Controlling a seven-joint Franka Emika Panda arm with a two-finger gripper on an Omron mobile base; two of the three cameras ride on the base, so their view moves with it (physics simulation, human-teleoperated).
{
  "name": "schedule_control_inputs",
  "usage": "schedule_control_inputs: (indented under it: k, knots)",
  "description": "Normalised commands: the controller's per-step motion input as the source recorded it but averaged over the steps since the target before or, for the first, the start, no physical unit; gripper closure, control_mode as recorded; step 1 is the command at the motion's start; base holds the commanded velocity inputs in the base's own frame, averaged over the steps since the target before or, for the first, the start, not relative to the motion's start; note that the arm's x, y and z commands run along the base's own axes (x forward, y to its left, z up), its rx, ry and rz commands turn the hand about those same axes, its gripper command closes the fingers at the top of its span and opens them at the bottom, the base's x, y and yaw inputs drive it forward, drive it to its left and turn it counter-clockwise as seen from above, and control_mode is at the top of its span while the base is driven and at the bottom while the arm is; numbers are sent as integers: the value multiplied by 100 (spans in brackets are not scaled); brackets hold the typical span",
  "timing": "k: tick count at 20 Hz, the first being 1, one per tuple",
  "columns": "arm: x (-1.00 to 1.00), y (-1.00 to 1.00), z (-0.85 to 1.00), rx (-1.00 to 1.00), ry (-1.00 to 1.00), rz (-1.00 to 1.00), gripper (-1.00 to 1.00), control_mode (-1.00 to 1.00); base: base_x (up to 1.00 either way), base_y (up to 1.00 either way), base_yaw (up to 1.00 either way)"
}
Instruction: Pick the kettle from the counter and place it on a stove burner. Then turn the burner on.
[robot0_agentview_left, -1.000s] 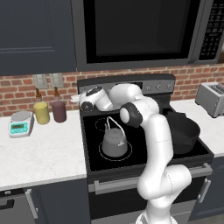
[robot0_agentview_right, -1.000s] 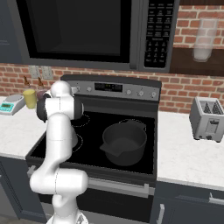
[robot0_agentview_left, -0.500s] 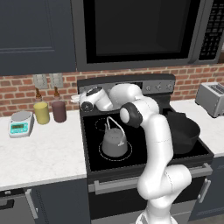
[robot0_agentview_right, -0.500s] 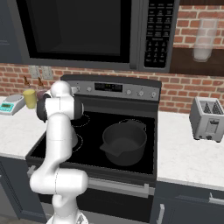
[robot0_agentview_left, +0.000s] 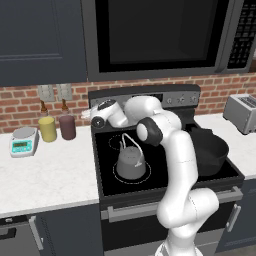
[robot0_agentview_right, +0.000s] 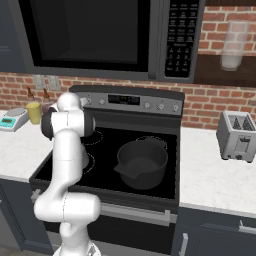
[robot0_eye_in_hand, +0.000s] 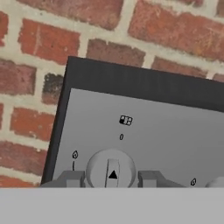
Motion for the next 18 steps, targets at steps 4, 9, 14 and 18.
schedule_control_inputs:
  k: [4, 9, 14, 18]
  knots:
    - [0, 0, 0, -18, 0, 0, 100, -100, 0, 0, 0]
    - [0, 0, 0, -16, 0, 0, 100, -100, 0, 0, 0]
    - [0, 0, -1, -14, 0, 0, 100, -100, 0, 0, 0]
    - [0, 0, -1, -14, 0, 0, 100, -100, 0, 0, 0]
